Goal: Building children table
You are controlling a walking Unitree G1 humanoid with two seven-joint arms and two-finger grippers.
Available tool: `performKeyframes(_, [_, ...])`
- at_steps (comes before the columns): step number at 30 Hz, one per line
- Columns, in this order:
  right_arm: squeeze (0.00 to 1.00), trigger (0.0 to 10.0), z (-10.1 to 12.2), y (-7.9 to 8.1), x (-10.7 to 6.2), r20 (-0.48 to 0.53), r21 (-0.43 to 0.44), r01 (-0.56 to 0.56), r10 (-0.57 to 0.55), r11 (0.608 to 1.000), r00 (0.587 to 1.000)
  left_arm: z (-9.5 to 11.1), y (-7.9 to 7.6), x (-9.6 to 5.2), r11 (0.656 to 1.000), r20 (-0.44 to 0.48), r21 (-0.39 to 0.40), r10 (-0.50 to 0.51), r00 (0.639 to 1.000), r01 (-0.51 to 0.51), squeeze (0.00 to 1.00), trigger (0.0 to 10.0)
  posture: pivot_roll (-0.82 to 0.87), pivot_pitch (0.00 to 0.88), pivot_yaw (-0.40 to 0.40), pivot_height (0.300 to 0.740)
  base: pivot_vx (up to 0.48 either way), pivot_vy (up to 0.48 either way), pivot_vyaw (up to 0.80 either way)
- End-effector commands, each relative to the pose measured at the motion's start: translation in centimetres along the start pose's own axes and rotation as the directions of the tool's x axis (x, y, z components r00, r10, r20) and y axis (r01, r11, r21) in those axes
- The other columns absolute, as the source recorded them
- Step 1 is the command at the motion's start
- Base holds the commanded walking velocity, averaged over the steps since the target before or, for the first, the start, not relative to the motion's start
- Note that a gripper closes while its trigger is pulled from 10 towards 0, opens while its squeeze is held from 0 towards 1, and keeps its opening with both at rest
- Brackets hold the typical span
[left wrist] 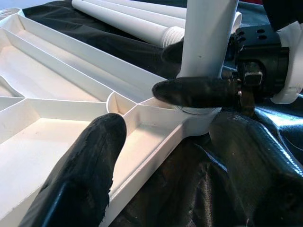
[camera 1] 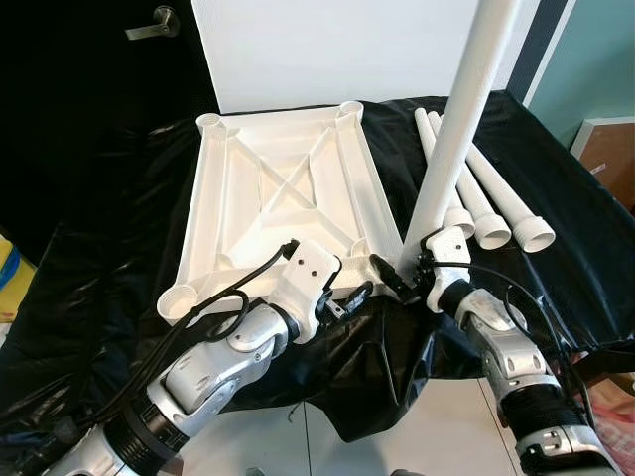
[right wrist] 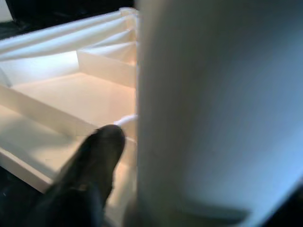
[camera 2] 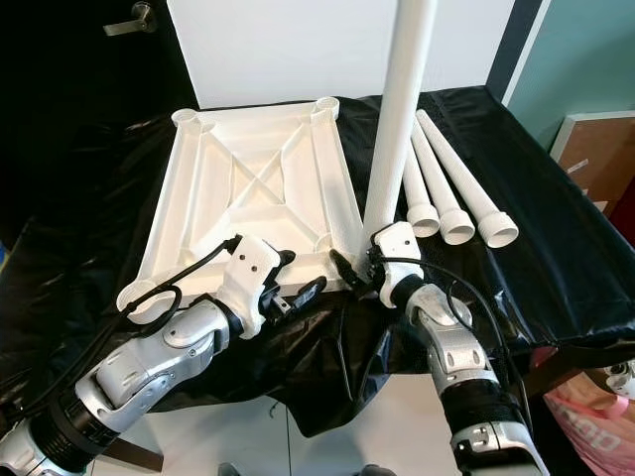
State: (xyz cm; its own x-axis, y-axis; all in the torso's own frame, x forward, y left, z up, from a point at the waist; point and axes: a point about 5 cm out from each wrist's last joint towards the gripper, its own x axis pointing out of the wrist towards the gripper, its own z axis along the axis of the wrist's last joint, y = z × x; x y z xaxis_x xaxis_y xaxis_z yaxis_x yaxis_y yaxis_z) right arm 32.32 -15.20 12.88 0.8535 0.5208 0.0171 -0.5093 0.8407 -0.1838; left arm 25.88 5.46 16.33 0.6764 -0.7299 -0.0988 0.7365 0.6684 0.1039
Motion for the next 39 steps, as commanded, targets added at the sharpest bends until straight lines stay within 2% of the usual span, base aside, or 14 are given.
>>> performKeyframes(1, [0.00, 0.0, -0.3, 0.1, 0.1, -0.011, 0.004, -0.010, 0.010, 1.000, 1.000, 0.1, -1.4, -0.3, 0.949, -0.004, 0.016, -0.316, 0.949, 0.316, 0.00, 10.0, -0.12, 0.072, 0.032, 0.740, 0.000, 0.000, 0.00])
performKeyframes(10, [0.00, 0.0, -1.3, -0.4, -0.4, -0.043, 0.050, 0.027, -0.025, 0.998, 0.999, 0.1, -1.3, -0.5, 0.951, -0.005, 0.013, -0.310, 0.951, 0.310, 0.00, 10.0, -0.13, 0.078, 0.037, 0.740, 0.000, 0.000, 0.00])
performKeyframes(11, [0.00, 3.3, -1.5, -0.3, -0.5, -0.051, 0.060, 0.043, -0.040, 0.997, 0.998, 0.1, -1.3, -0.5, 0.950, -0.005, 0.013, -0.311, 0.950, 0.311, 0.00, 10.0, -0.13, 0.079, 0.038, 0.740, 0.000, 0.000, 0.00])
performKeyframes(12, [0.00, 3.3, -1.7, -0.2, -0.5, -0.054, 0.064, 0.053, -0.049, 0.997, 0.997, 0.1, -1.3, -0.4, 0.950, -0.006, 0.013, -0.312, 0.950, 0.312, 0.00, 10.0, -0.13, 0.079, 0.038, 0.740, 0.000, 0.000, 0.00])
performKeyframes(13, [0.00, 10.0, -1.8, -0.1, -0.4, -0.054, 0.073, 0.063, -0.059, 0.995, 0.997, 0.1, -1.3, -0.4, 0.949, -0.005, 0.013, -0.314, 0.949, 0.314, 0.00, 10.0, -0.13, 0.079, 0.040, 0.740, 0.000, 0.000, 0.00])
performKeyframes(23, [0.00, 10.0, -1.9, 0.4, -0.4, -0.064, 0.088, 0.160, -0.155, 0.983, 0.986, 0.0, -1.4, -0.3, 0.948, -0.006, 0.012, -0.319, 0.948, 0.319, 0.00, 10.0, -0.14, 0.077, 0.036, 0.740, 0.000, 0.000, 0.00])
performKeyframes(26, [0.00, 10.0, -2.0, 0.6, -0.5, -0.095, 0.129, 0.322, -0.311, 0.938, 0.946, -0.1, -1.6, -0.1, 0.946, -0.005, 0.010, -0.325, 0.946, 0.325, 0.00, 10.0, -0.14, 0.074, 0.033, 0.740, 0.000, 0.000, 0.00])
performKeyframes(30, [0.00, 10.0, -2.1, 0.8, -0.7, -0.111, 0.115, 0.392, -0.381, 0.913, 0.918, -0.2, -1.7, -0.1, 0.944, -0.007, 0.010, -0.329, 0.944, 0.329, 0.00, 10.0, -0.14, 0.070, 0.032, 0.740, 0.000, 0.000, 0.00])
performKeyframes(32, [0.00, 10.0, -2.2, 1.1, -1.0, -0.119, 0.107, 0.461, -0.449, 0.881, 0.886, -0.3, -1.7, 0.0, 0.944, -0.011, 0.011, -0.331, 0.944, 0.331, 0.00, 10.0, -0.15, 0.068, 0.032, 0.740, 0.000, 0.000, 0.00])
performKeyframes(33, [0.00, 10.0, -2.2, 1.1, -1.0, -0.119, 0.107, 0.461, -0.449, 0.881, 0.886, -0.3, -1.7, 0.0, 0.944, -0.011, 0.011, -0.331, 0.944, 0.331, 0.00, 10.0, -0.15, 0.068, 0.032, 0.740, 0.000, 0.000, 0.00])
performKeyframes(39, [0.00, 10.0, -2.7, 2.2, -1.5, -0.173, 0.113, 0.621, -0.600, 0.776, 0.781, -0.7, -1.7, 0.0, 0.940, -0.038, 0.036, -0.338, 0.940, 0.339, 0.00, 10.0, -0.15, 0.061, 0.034, 0.740, 0.000, 0.000, 0.00])
